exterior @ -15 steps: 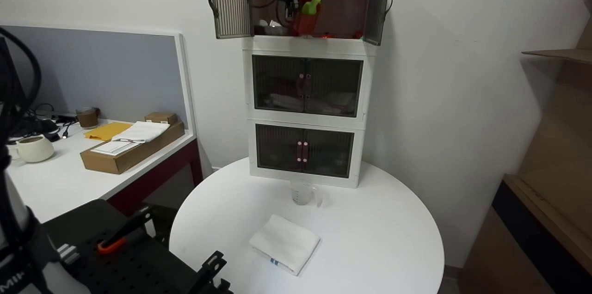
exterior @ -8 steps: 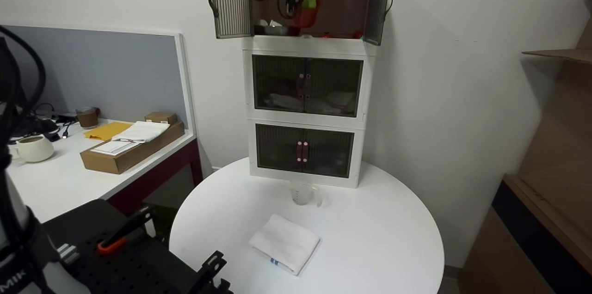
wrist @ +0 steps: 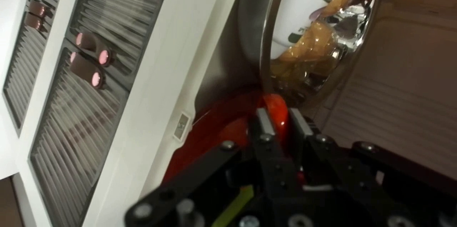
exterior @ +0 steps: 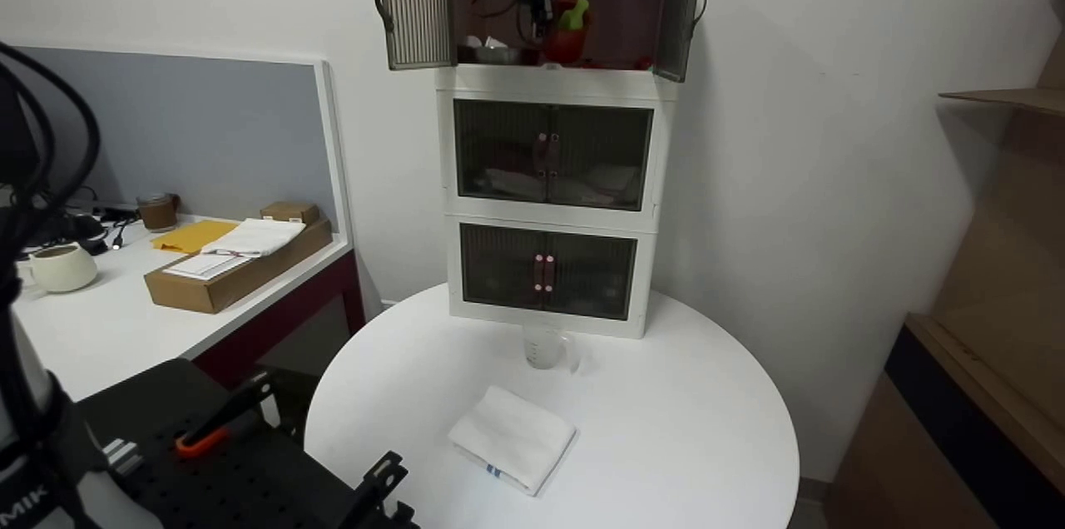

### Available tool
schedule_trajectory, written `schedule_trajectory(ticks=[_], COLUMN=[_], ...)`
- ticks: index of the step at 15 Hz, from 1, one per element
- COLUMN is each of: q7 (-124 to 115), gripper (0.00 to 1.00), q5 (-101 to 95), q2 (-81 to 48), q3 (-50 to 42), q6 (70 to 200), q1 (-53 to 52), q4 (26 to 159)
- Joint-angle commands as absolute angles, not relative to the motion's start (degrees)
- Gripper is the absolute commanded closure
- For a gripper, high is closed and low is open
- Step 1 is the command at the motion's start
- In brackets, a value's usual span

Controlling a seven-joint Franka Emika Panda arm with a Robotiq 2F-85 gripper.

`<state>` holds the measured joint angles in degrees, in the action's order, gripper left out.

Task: Put the cup into the top compartment

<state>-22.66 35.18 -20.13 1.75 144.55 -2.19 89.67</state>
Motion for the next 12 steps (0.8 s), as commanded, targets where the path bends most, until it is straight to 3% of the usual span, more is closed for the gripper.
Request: schedule_trajectory(ticks=[1,12], q7=[-26.7,-31.6], gripper=[0.96,0.94], q5=[30.8,21.8], q2=[-25.5,-33.3], q3=[1.1,-0.2], q6=[142.2,135.7], q1=[-2.2,-2.3], q4=[81.9,71.5])
